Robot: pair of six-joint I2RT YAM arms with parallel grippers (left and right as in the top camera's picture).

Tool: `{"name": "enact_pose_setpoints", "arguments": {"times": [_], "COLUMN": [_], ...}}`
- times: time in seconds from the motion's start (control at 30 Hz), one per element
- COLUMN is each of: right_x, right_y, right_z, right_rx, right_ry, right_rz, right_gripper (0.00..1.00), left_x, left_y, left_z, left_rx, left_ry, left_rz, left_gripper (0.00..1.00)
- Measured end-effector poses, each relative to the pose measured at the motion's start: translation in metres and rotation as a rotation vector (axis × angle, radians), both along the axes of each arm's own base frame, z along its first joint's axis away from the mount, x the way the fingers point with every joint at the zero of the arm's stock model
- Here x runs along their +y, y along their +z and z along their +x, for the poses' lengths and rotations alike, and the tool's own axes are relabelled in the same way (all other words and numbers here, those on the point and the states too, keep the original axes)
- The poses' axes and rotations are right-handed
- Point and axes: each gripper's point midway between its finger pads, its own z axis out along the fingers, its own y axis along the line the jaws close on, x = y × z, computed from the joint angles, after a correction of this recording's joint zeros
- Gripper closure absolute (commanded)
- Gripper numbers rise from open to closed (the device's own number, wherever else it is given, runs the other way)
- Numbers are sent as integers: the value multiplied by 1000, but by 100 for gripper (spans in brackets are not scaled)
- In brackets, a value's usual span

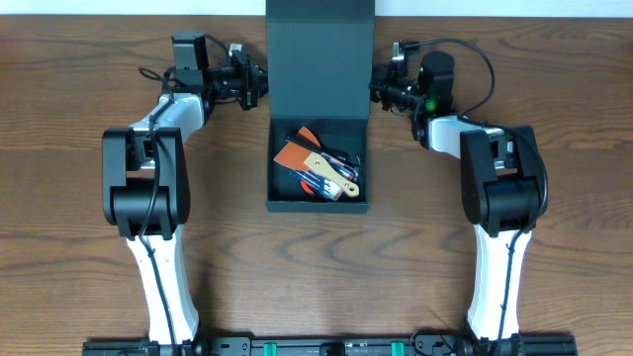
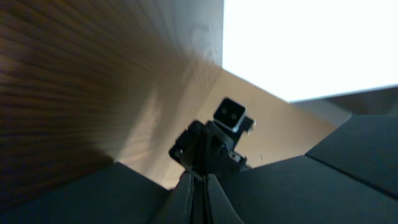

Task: Pack container
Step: 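Push the lid forward and down with both grippers to close it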

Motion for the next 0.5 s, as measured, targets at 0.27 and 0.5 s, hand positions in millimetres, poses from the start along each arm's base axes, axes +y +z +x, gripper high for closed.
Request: {"name": "enact_pose_setpoints", "arguments": {"times": [0.27,0.5], "right_x": [4,6], "right_y": [8,47], "right_z": [-8,-12], "right_rx": [-30,-111], "right_ry": [64,87], "right_rz": [8,5], "right_gripper": [99,99], "left_x": [-7,-11], "left_y": [18,29], "left_z": [-14,-23], "left_rx": [-83,-131], "left_ry": [-116,-188], "left_rz": [-60,-100], "left_gripper": [94,94]}}
